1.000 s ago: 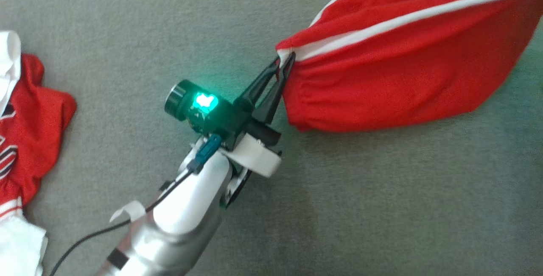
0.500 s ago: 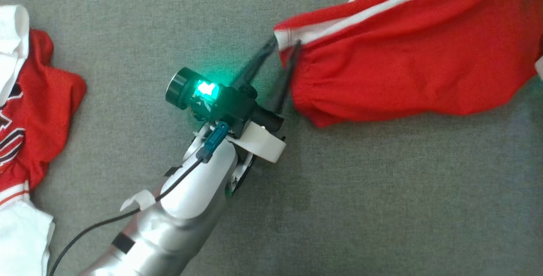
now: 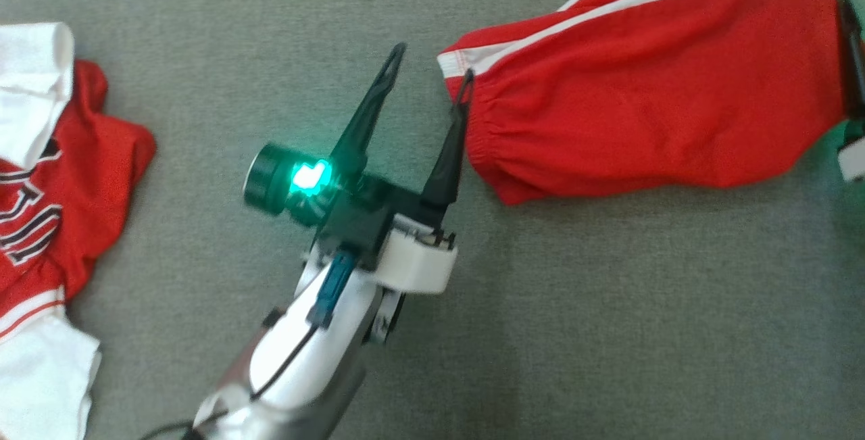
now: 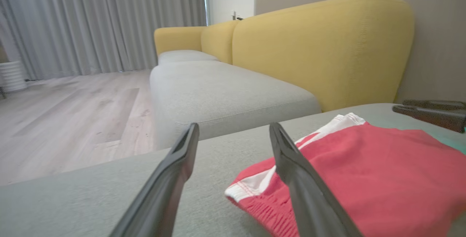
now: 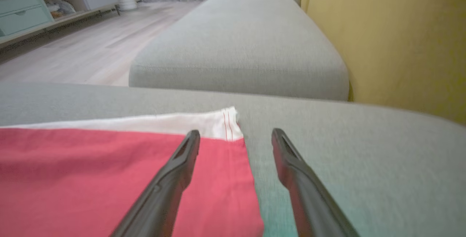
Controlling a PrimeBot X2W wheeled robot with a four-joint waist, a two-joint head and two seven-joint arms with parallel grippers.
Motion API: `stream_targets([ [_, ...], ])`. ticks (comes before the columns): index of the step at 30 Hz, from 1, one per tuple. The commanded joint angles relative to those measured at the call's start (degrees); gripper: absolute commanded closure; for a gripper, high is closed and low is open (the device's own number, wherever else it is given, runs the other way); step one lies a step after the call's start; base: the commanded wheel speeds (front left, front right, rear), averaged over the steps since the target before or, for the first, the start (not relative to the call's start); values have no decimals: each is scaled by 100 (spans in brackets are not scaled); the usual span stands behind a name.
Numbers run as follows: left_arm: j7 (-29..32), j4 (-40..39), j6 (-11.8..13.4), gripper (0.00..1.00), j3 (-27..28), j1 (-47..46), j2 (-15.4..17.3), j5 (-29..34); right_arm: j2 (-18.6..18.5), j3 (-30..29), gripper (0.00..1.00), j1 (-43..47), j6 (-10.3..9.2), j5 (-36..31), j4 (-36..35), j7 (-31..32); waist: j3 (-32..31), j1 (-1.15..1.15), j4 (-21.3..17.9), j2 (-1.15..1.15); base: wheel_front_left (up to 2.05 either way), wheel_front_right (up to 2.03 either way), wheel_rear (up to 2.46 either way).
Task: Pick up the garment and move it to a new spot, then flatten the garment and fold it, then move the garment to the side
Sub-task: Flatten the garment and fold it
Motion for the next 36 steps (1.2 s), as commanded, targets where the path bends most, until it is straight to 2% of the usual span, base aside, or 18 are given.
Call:
stream_targets([
  [1, -27, -378, 104, 0, 283, 197, 27, 70, -128, 7, 0, 138, -4, 106, -10, -59, -59, 1, 85, 0, 0, 0, 0],
  [5, -27, -802, 238, 0, 478, 678, 26, 139, -75, -52, 0, 162, -4, 439, 439, 271, -139, 1, 261, 0, 0, 0, 0],
  [12, -28, -1194, 276, 0, 565, 1123, 26, 164, 44, 27, 0, 86, -4, 735, 1223, 1009, -252, 1, 573, 0, 0, 0, 0],
  [13, -28, -1227, 267, 0, 566, 1166, 26, 170, 72, 98, 1, 102, -4, 786, 1287, 1126, -272, 1, 612, 0, 0, 0, 0],
  [14, -28, -1244, 259, 0, 569, 1208, 26, 176, 90, 178, 7, 121, -4, 839, 1311, 1219, -292, 1, 638, 0, 0, 0, 0],
  [15, -28, -1256, 260, 0, 585, 1245, 26, 186, 101, 240, 77, 133, -4, 900, 1317, 1277, -311, 1, 649, 0, 0, 0, 0],
  [16, -28, -1260, 259, 0, 608, 1275, 26, 202, 105, 284, 100, 134, -4, 959, 1314, 1293, -333, 1, 645, 0, 0, 0, 0],
  [20, -28, -1240, 256, 0, 751, 1364, 26, 293, 59, 354, 100, 86, -4, 1062, 1354, 1055, -411, 1, 495, 0, 0, 0, 0],
  [26, -28, -1262, 179, 0, 1021, 1437, 39, 452, -166, 377, 100, -9, -4, 1005, 1672, 742, -508, 1, 0, 0, 0, 0, 0],
  [30, -28, -1208, 14, 0, 1124, 1418, 80, 566, -321, 387, 100, -124, -4, 963, 1839, 512, -531, 1, -351, 0, 0, 0, 0],
  [36, -28, -1149, -86, 0, 1205, 1394, 110, 673, -233, 445, 100, -438, -4, 860, 1489, 330, -574, 1, -569, 0, 0, 0, 0],
])
